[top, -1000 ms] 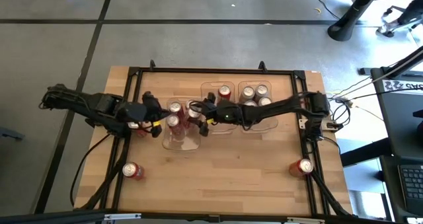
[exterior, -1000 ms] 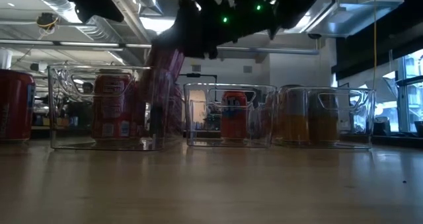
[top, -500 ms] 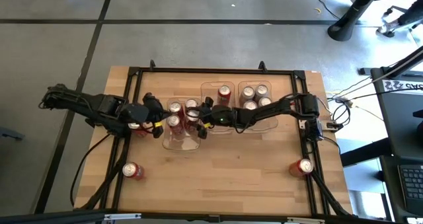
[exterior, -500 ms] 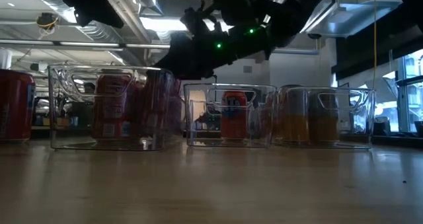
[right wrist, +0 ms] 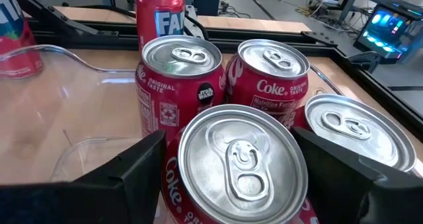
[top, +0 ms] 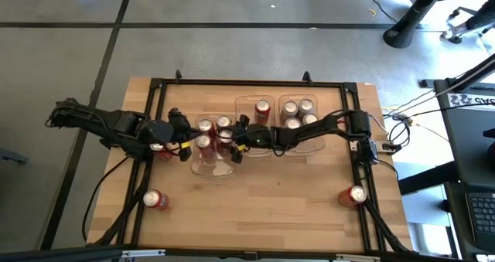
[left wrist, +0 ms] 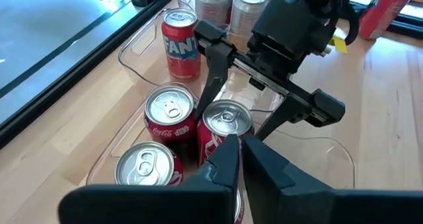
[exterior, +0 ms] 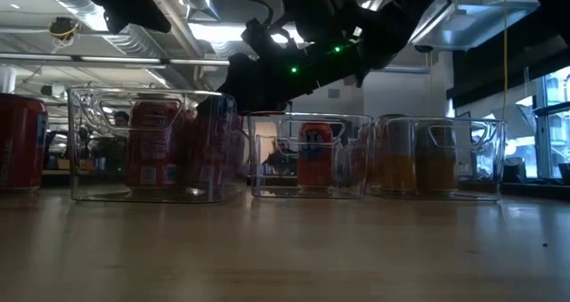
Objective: Sort soda cans
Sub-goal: Put the red soda can into the middle left transparent bin, then adjust the middle left transparent bin, then put the top orange soda can into the middle transparent bin
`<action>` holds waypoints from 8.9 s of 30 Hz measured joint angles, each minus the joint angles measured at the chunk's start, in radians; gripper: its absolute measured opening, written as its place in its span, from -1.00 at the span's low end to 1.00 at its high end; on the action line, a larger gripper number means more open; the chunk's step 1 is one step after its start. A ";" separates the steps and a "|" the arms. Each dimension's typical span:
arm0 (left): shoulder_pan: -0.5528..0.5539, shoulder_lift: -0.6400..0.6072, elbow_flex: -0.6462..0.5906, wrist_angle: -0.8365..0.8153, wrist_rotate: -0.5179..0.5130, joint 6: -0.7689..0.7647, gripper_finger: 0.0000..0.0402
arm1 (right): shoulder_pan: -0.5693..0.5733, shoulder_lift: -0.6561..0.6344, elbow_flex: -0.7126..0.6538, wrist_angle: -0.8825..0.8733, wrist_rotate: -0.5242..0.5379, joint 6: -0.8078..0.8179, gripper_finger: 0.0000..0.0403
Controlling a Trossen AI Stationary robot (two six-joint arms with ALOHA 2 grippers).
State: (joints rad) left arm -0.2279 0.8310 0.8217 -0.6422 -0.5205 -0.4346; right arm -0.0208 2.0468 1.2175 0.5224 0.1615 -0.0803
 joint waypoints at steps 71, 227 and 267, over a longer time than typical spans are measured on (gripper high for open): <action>-0.365 0.562 -0.036 0.308 0.144 -0.225 -1.00 | 0.100 -0.296 -0.001 -0.316 -0.050 0.061 0.93; 0.372 0.139 0.095 -0.898 0.456 0.131 0.32 | 0.080 -0.313 -0.002 -0.504 0.011 0.007 0.93; 0.370 0.482 0.499 -0.297 0.443 0.421 0.31 | 0.063 -0.608 -0.206 -0.619 -0.058 0.211 0.18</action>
State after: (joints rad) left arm 0.1417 1.3131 1.3205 -0.9391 -0.0776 -0.0141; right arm 0.0421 1.4390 1.0119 -0.0963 0.1033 0.1310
